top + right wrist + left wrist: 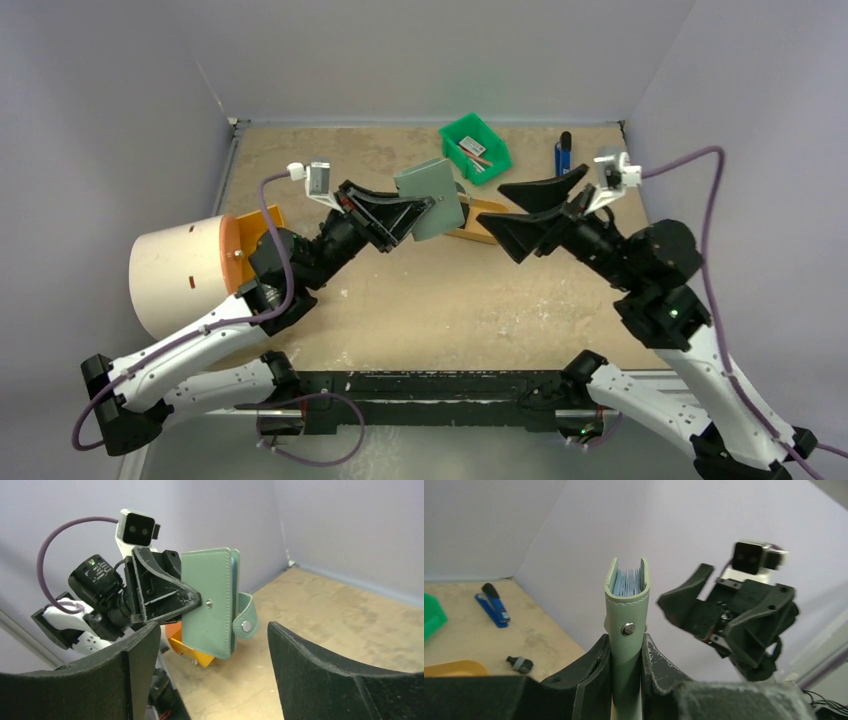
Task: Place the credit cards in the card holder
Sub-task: Close the card holder.
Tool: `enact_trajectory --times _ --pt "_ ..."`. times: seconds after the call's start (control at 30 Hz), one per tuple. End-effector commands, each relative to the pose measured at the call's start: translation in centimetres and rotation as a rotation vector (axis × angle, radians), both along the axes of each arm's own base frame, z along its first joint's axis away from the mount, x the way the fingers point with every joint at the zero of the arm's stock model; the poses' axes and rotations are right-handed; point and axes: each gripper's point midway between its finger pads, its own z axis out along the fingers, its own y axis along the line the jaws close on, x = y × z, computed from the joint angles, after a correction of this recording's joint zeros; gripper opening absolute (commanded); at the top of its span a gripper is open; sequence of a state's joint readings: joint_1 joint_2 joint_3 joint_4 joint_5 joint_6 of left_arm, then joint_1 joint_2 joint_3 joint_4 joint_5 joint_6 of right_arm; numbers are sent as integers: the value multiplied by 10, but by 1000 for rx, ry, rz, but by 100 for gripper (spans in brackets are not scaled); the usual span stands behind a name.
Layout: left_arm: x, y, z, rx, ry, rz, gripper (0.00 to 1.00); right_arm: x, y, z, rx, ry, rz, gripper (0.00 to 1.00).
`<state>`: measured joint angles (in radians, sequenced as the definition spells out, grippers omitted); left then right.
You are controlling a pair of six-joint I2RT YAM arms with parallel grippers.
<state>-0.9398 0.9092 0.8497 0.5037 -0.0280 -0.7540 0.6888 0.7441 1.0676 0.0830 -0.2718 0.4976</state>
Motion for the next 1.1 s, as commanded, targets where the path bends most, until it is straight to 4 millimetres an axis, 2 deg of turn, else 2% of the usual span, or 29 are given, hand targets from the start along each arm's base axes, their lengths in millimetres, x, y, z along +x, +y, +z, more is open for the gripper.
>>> enact_trajectory --times 0.0,0.13,0.3,0.43,0.53,0.7,0.9,1.07 --pt "12 18 13 125 17 131 0 1 -30 3 -177 -81 -139 78" --pt "15 20 11 181 61 146 0 8 -26 -4 -210 -102 -141 74" --pt "17 16 -1 261 131 138 0 21 -8 -14 -219 -108 -113 73" --pt "13 11 -1 260 140 103 0 34 6 -23 -239 -99 -92 62" --pt "14 10 -1 258 139 103 0 40 13 -27 -249 -87 -82 58" --pt "13 9 0 258 132 96 0 51 15 -35 -272 -53 -111 44" --pt "13 14 0 258 130 112 0 53 14 -48 -304 -18 -112 47" --pt "12 17 3 253 123 117 0 55 17 -54 -318 2 -103 38"
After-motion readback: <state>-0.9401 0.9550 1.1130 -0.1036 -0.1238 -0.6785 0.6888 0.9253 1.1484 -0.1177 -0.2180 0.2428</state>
